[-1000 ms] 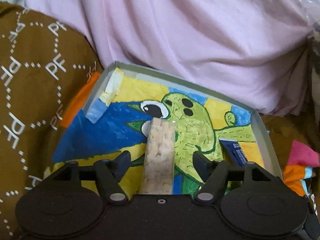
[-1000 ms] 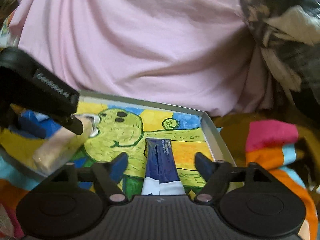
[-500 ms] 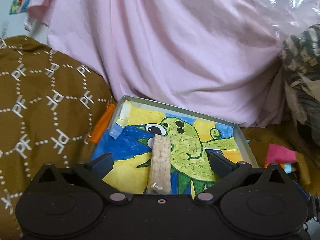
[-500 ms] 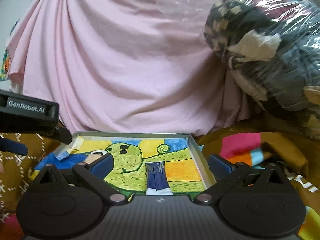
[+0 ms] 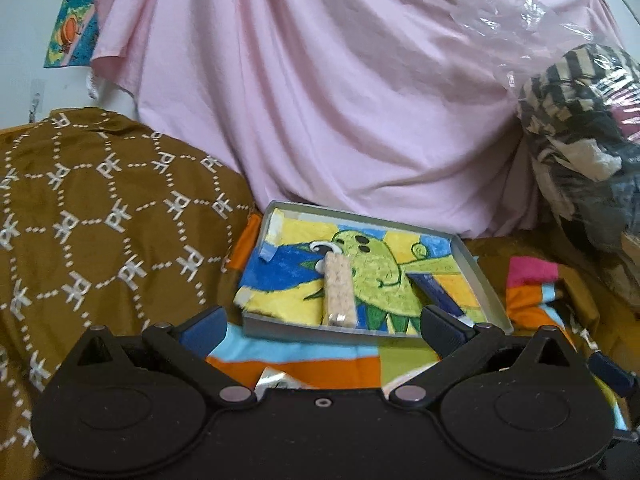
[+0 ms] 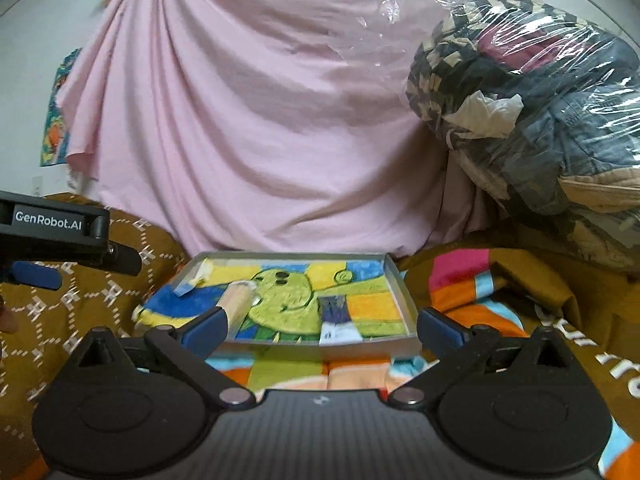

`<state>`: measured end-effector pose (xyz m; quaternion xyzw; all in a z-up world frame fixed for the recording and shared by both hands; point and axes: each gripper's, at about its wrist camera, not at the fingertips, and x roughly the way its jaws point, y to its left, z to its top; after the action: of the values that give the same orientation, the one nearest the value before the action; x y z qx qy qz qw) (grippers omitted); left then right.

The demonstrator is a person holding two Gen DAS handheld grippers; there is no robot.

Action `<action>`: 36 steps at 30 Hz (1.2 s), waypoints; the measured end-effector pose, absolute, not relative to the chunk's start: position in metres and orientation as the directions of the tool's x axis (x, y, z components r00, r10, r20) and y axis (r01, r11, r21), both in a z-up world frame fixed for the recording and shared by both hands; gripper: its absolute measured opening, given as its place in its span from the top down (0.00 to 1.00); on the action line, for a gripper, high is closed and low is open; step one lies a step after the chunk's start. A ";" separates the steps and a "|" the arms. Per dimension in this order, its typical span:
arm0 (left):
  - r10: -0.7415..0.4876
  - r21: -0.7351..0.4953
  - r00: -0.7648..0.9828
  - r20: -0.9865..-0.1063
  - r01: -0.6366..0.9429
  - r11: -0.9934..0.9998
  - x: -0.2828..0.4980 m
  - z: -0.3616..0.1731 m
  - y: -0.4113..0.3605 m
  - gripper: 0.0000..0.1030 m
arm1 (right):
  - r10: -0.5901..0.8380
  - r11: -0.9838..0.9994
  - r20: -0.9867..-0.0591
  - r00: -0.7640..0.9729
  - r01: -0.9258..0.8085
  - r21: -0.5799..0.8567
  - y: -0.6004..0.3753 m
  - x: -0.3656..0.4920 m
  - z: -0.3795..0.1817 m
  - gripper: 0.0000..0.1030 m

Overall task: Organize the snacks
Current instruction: 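Move both tools back over the remaining snacks on the blanket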

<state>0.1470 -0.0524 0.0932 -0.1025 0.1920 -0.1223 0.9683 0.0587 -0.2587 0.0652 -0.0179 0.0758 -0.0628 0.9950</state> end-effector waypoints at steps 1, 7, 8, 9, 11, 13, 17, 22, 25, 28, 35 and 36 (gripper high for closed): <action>-0.272 -0.238 0.896 -0.350 0.195 0.952 0.141 0.091 -0.050 0.01 | -0.123 0.992 -0.154 0.980 0.117 -0.048 -0.257 0.051 0.065 0.00; -0.258 -0.182 0.890 -0.376 0.202 0.962 0.098 0.074 -0.032 0.01 | -0.094 0.995 -0.201 0.975 0.089 -0.037 -0.250 0.016 0.058 0.00; -0.258 -0.174 0.888 -0.381 0.205 0.963 0.091 0.070 -0.029 0.01 | -0.090 0.996 -0.211 0.973 0.084 -0.039 -0.248 0.012 0.057 0.00; -0.258 -0.168 0.885 -0.386 0.208 0.964 0.085 0.066 -0.025 0.01 | -0.086 0.996 -0.222 0.971 0.078 -0.042 -0.246 0.008 0.055 0.00; -0.263 -0.158 0.878 -0.400 0.217 0.963 0.073 0.060 -0.018 0.01 | -0.081 0.996 -0.242 0.967 0.072 -0.044 -0.243 0.000 0.053 0.00; -0.264 -0.155 0.873 -0.411 0.219 0.963 0.063 0.054 -0.011 0.01 | -0.072 0.997 -0.264 0.962 0.065 -0.038 -0.240 -0.007 0.049 0.00; -0.265 -0.160 0.858 -0.439 0.216 0.963 0.048 0.044 0.002 0.01 | -0.059 0.998 -0.305 0.950 0.050 -0.039 -0.232 -0.018 0.044 0.00; -0.270 -0.158 0.820 -0.505 0.220 0.963 0.037 0.029 0.012 0.01 | -0.057 0.998 -0.374 0.926 0.043 -0.046 -0.224 -0.023 0.035 0.00; -0.273 -0.177 0.794 -0.544 0.210 0.962 0.033 0.019 0.017 0.01 | -0.059 0.997 -0.415 0.908 0.030 -0.076 -0.219 -0.020 0.029 0.00; -0.274 -0.186 0.766 -0.582 0.203 0.961 0.035 0.010 0.017 0.01 | -0.060 0.995 -0.453 0.889 0.017 -0.098 -0.215 -0.014 0.024 0.00; -0.291 -0.192 0.703 -0.648 0.219 0.957 0.046 0.000 0.012 0.01 | -0.042 0.994 -0.514 0.857 -0.015 -0.107 -0.211 -0.004 0.015 0.00; -0.294 -0.196 0.692 -0.660 0.220 0.956 0.048 -0.003 0.011 0.01 | -0.041 0.994 -0.522 0.852 -0.017 -0.106 -0.211 -0.002 0.013 0.00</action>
<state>0.0479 0.0109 -0.0028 -0.0506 0.3669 -0.1398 0.9183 -0.0022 -0.2107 0.0134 -0.0533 0.2720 -0.0061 0.9608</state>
